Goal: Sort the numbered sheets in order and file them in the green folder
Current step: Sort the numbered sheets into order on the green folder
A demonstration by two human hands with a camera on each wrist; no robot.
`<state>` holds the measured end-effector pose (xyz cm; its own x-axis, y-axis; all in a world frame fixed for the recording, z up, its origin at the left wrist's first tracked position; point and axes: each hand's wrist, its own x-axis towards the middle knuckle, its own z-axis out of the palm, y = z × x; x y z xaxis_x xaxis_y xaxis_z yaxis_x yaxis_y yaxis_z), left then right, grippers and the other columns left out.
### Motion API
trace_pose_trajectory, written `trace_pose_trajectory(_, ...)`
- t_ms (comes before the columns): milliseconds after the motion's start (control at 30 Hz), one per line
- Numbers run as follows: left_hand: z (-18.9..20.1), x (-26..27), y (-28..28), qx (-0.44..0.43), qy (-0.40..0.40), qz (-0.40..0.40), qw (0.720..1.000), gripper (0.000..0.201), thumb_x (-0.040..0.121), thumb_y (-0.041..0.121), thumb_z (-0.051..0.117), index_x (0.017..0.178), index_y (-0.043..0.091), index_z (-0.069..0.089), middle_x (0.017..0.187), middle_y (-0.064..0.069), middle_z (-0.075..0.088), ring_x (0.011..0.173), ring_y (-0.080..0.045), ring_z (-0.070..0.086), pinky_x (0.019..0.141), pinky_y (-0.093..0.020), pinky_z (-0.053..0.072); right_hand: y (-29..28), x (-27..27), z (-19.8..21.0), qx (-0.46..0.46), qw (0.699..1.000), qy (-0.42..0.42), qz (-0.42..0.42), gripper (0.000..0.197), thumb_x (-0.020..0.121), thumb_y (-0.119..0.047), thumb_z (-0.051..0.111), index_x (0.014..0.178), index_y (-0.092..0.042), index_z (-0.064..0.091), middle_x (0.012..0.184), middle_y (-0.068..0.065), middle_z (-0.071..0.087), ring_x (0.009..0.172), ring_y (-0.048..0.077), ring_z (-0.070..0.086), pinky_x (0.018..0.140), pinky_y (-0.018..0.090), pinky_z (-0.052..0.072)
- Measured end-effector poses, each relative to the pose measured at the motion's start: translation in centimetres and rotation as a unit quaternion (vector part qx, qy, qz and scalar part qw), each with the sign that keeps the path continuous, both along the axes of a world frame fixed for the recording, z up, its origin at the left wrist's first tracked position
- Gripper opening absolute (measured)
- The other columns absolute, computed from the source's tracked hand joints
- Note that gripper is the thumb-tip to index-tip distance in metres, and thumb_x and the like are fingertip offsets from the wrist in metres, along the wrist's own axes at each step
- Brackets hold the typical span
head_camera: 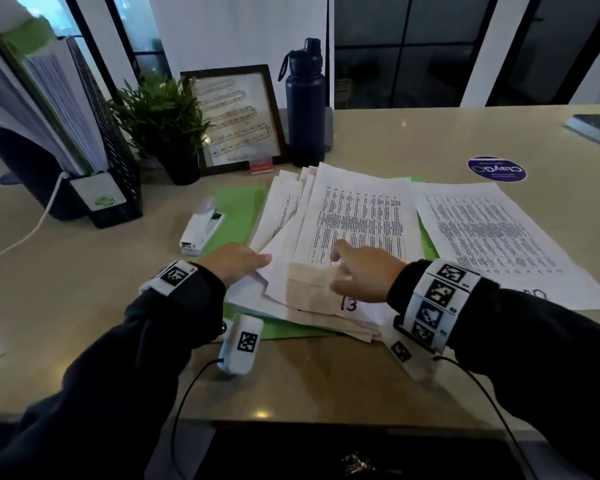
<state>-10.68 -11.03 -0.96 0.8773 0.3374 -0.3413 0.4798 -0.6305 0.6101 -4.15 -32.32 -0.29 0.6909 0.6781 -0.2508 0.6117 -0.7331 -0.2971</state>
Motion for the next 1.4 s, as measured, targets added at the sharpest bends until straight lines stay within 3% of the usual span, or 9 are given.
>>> trace_pose_trajectory(167, 0.5, 2.1, -1.3, -0.017, -0.033, 0.005, 0.999, 0.021, 0.09, 0.024, 0.058, 0.09, 0.003, 0.062, 0.092, -0.009, 0.058, 0.087, -0.024, 0.053, 0.065, -0.026, 0.037, 0.4, -2.0, -2.7, -0.083, 0.992, -0.074, 0.066, 0.073, 0.077, -0.061, 0.056, 0.134, -0.022, 0.031, 0.116, 0.011, 0.053, 0.1, 0.03, 0.057, 0.085, 0.041, 0.051)
trace_pose_trajectory(367, 1.9, 2.9, -2.1, -0.341, -0.112, 0.107, 0.927, 0.016, 0.088, 0.007, 0.057, 0.099, -0.002, 0.064, 0.096, -0.016, 0.067, 0.076, -0.028, 0.064, 0.072, -0.033, 0.053, 0.7, -0.1, -1.0, -0.034, 0.996, -0.079, 0.003, 0.02, 0.095, -0.018, 0.041, 0.112, -0.009, 0.037, 0.087, 0.012, 0.055, 0.077, 0.028, 0.052, 0.065, 0.033, 0.04)
trace_pose_trajectory(567, 0.6, 2.3, 0.0, -0.135, -0.084, 0.05, 0.986, 0.041, 0.086, 0.034, 0.063, 0.094, -0.006, 0.068, 0.101, -0.027, 0.066, 0.094, -0.039, 0.063, 0.097, -0.045, 0.044, -2.7, 3.9, 0.1, 0.091, 0.996, -0.006, 0.018, 0.038, 0.1, -0.022, 0.039, 0.063, -0.019, 0.031, 0.065, -0.001, 0.036, 0.062, 0.015, 0.034, 0.058, 0.026, 0.025)
trace_pose_trajectory(667, -0.2, 2.0, 0.4, -0.11, -0.071, 0.046, 0.99, 0.041, 0.085, 0.042, 0.061, 0.057, 0.015, 0.072, 0.083, -0.017, 0.068, 0.081, -0.029, 0.061, 0.091, -0.039, 0.044, -3.5, 4.7, -0.3, 0.124, 0.992, 0.019, 0.022, 0.039, 0.099, -0.022, 0.042, 0.061, -0.021, 0.035, 0.061, -0.003, 0.038, 0.058, 0.009, 0.034, 0.062, 0.029, 0.028)
trace_pose_trajectory(833, -0.4, 1.9, 0.9, -0.098, -0.086, 0.076, 0.989, 0.039, 0.091, 0.039, 0.053, 0.069, 0.01, 0.067, 0.082, -0.008, 0.067, 0.075, -0.021, 0.06, 0.08, -0.027, 0.04, -4.1, 4.0, -0.6, 0.062, 0.991, 0.107, 0.058, 0.025, 0.091, -0.034, 0.056, 0.111, -0.02, 0.06, 0.11, -0.003, 0.06, 0.1, 0.01, 0.052, 0.094, 0.032, 0.038)
trace_pose_trajectory(933, -0.3, 1.9, 1.4, -0.063, -0.072, 0.082, 0.992, 0.04, 0.092, 0.035, 0.054, 0.107, -0.001, 0.063, 0.112, -0.018, 0.064, 0.103, -0.028, 0.059, 0.088, -0.028, 0.035, -4.8, 3.0, -1.1, -0.014, 0.993, 0.073, 0.089, 0.073, 0.076, -0.031, 0.075, 0.139, -0.026, 0.037, 0.14, -0.006, 0.04, 0.127, 0.013, 0.038, 0.105, 0.028, 0.031)
trace_pose_trajectory(1067, -0.4, 2.0, 1.8, 0.009, -0.079, 0.072, 0.994, 0.033, 0.09, 0.029, 0.059, 0.103, -0.001, 0.065, 0.107, -0.015, 0.063, 0.098, -0.026, 0.057, 0.084, -0.029, 0.038, -5.5, 2.5, -1.7, -0.144, 0.984, -0.003, 0.106, 0.1, 0.072, -0.032, 0.077, 0.149, -0.026, 0.012, 0.152, 0.004, 0.018, 0.14, 0.025, 0.021, 0.113, 0.038, 0.025)
trace_pose_trajectory(1233, -0.1, 2.2, 1.5, -0.009, -0.112, 0.07, 0.991, 0.025, 0.09, 0.026, 0.058, 0.091, 0.003, 0.068, 0.105, -0.015, 0.067, 0.103, -0.028, 0.062, 0.085, -0.026, 0.037, -4.8, 1.2, -2.3, -0.18, 0.978, -0.052, 0.089, 0.085, 0.084, -0.024, 0.061, 0.148, -0.03, 0.005, 0.149, 0.01, 0.019, 0.135, 0.032, 0.029, 0.109, 0.041, 0.033)
trace_pose_trajectory(1400, 0.7, 1.7, 0.7, 0.041, -0.139, 0.067, 0.987, 0.029, 0.092, 0.025, 0.056, 0.106, 0.003, 0.068, 0.125, -0.011, 0.06, 0.114, -0.025, 0.054, 0.087, -0.022, 0.032, -3.5, 0.9, -1.6, -0.131, 0.982, -0.121, 0.059, 0.048, 0.092, -0.013, 0.046, 0.137, -0.016, 0.029, 0.097, 0.009, 0.056, 0.081, 0.024, 0.057, 0.068, 0.034, 0.049)
